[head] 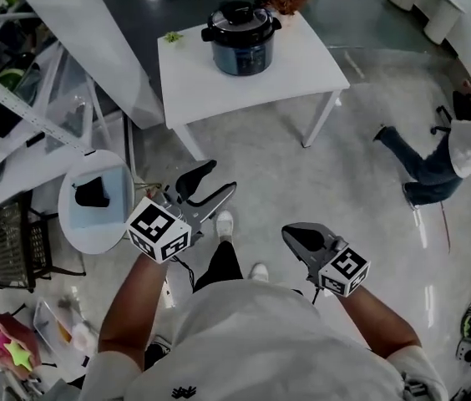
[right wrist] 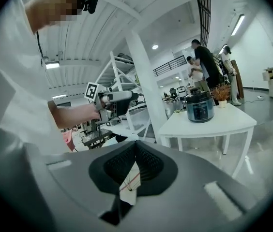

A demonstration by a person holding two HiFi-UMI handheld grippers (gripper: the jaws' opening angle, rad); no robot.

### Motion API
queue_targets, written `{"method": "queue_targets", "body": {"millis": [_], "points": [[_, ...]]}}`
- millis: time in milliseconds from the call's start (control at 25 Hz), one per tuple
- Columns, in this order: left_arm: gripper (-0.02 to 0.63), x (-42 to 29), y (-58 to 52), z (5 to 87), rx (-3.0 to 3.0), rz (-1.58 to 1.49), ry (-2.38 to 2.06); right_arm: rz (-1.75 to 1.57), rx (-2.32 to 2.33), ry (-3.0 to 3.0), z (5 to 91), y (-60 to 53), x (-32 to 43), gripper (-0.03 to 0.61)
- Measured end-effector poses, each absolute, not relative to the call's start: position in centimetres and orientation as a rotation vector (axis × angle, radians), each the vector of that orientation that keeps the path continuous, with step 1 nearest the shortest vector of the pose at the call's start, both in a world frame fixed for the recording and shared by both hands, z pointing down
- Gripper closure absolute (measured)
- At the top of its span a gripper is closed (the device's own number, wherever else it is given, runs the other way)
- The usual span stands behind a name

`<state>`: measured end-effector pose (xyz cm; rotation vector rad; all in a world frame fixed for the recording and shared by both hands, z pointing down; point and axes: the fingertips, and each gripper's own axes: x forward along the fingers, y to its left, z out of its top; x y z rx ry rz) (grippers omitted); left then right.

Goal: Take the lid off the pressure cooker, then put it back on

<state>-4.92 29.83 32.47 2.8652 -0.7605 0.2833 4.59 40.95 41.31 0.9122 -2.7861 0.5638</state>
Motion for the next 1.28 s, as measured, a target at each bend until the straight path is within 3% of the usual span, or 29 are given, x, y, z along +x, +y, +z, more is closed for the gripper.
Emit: {"method": "queue_targets", "body": {"millis": [920,1280], "points": [[0.38,-6.5,-3.6,30.6,3.018,0.302,-0.526,0.6,1.211,-2.649,40.3,17.1,-0.6,0.568],[0.377,-3.7,-12.9,31.3,3.033,0.369,-0.607,0.611,1.13,-2.665,41.3,11.2,1.7,0.568]]}}
